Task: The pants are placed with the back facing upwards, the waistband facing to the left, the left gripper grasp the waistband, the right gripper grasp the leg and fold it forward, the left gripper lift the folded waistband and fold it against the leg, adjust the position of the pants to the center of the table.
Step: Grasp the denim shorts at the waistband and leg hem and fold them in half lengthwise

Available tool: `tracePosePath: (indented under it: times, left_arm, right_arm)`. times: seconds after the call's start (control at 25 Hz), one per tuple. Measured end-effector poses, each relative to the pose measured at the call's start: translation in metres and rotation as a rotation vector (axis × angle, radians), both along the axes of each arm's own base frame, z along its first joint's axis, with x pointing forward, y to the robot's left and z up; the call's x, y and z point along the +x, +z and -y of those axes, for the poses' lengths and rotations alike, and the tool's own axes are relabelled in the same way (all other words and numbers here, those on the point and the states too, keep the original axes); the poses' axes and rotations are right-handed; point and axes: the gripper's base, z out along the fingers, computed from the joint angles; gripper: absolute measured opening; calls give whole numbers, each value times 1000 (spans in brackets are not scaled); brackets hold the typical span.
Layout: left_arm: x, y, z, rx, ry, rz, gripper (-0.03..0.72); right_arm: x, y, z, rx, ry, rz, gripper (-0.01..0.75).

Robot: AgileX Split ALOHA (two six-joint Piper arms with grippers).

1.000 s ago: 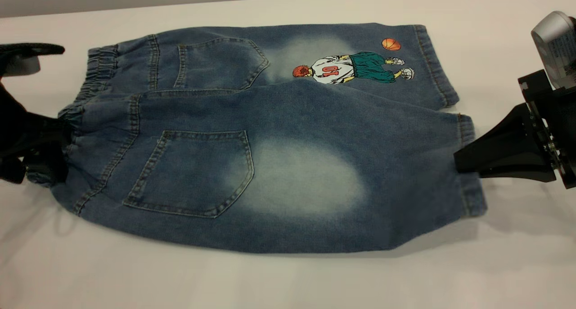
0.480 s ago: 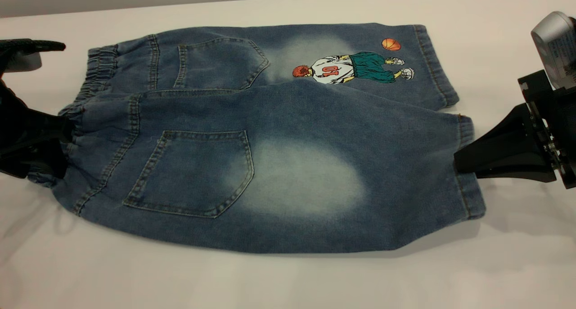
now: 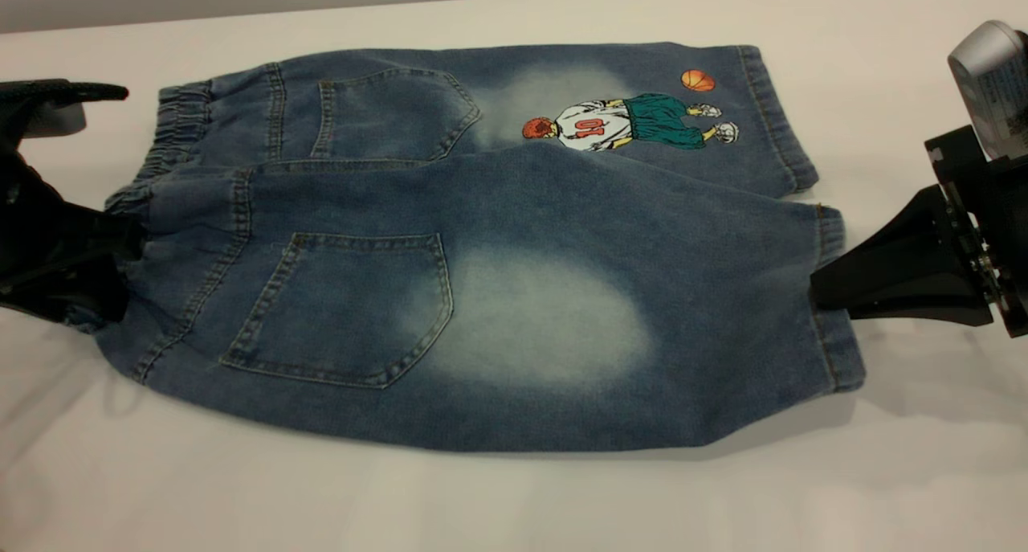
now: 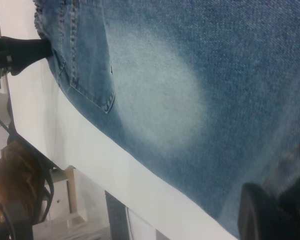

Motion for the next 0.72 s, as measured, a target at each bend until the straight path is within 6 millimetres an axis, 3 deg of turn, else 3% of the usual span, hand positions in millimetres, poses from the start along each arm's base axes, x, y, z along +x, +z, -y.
tracePosePath:
  times: [0.16, 0.44, 0.72]
  left_arm:
    - [0, 0, 1, -3, 6, 6, 169]
    - [0, 4, 1, -10, 29, 4, 162]
    - [1, 36, 0, -12, 35, 66, 162]
  right_arm:
    - [0, 0, 0, 0, 0, 0, 15]
    - [0, 3, -2, 36, 3, 4, 15]
    - [1, 5, -3, 60, 1, 9, 12]
